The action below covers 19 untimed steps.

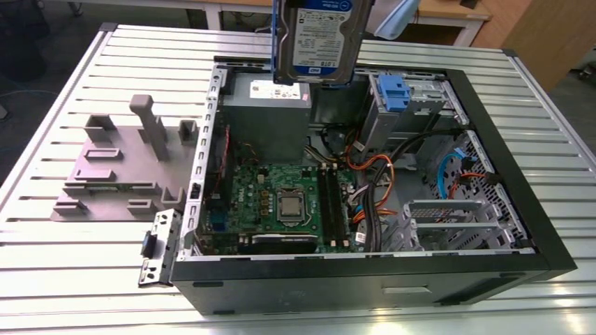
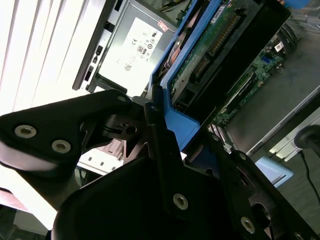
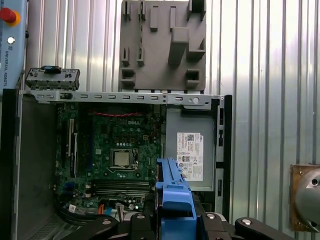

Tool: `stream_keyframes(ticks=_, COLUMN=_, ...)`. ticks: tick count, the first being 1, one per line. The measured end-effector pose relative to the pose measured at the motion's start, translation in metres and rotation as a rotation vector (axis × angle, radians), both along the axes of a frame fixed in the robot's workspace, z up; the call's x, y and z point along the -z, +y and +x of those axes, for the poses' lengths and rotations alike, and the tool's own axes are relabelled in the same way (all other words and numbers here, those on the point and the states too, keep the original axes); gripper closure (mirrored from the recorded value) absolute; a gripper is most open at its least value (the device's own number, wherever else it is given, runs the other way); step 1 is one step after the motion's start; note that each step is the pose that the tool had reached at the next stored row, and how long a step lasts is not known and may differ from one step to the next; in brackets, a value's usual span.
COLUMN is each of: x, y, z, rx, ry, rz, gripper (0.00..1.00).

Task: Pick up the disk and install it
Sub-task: 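Pick up the disk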

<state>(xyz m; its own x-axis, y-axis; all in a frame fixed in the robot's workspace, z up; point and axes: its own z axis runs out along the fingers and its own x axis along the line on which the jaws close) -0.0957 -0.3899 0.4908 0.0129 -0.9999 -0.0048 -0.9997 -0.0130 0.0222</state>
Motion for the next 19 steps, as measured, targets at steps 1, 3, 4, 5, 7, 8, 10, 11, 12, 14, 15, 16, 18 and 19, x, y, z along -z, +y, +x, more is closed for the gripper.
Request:
stream_keyframes(ticks=1, x=0.0001, y=-0.0006, z=0.0, rx=0.0, ry=-0.0001, rz=0.0, gripper=0.63)
stream_keyframes(ticks=3, x=0.0003, y=-0.0021, z=0.0, rx=0.0, ry=0.0, rz=-0.0002, gripper=0.63)
stream_keyframes(ticks=4, x=0.0004, y=-0.003, z=0.0, rx=0.0, ry=0.0, rz=-0.0002, gripper=0.63)
stream_keyframes(ticks=5, x=0.0005, y=-0.004, z=0.0, rx=0.0, ry=0.0, rz=-0.0002, gripper=0.63)
stream_keyframes(ticks=7, x=0.0009, y=-0.0062, z=0.0, rx=0.0, ry=-0.0001, rz=-0.0002, gripper=0.63)
stream_keyframes(ticks=8, x=0.001, y=-0.0073, z=0.0, rx=0.0, ry=-0.0001, rz=-0.0002, gripper=0.63)
stream_keyframes(ticks=10, x=0.0014, y=-0.0096, z=0.0, rx=0.0, ry=-0.0001, rz=-0.0001, gripper=0.63)
stream_keyframes(ticks=11, x=0.0015, y=-0.0104, z=0.0001, rx=0.0, ry=-0.0001, rz=-0.0002, gripper=0.63)
stream_keyframes(ticks=12, x=0.0017, y=-0.0108, z=0.0005, rx=0.0, ry=-0.0002, rz=0.0, gripper=0.63)
stream_keyframes(ticks=14, x=0.0018, y=-0.0109, z=0.0023, rx=0.0, ry=-0.0001, rz=-0.0002, gripper=0.63)
stream_keyframes(ticks=15, x=0.0018, y=-0.0109, z=0.0036, rx=0.0, ry=0.0, rz=-0.0003, gripper=0.63)
stream_keyframes(ticks=16, x=0.002, y=-0.011, z=0.0047, rx=0.0, ry=-0.0001, rz=-0.0002, gripper=0.63)
stream_keyframes(ticks=18, x=0.0022, y=-0.0115, z=0.0063, rx=0.0, ry=-0.0001, rz=-0.0002, gripper=0.63)
stream_keyframes(ticks=19, x=0.0024, y=-0.012, z=0.0065, rx=0.0, ry=0.0, rz=-0.0002, gripper=0.63)
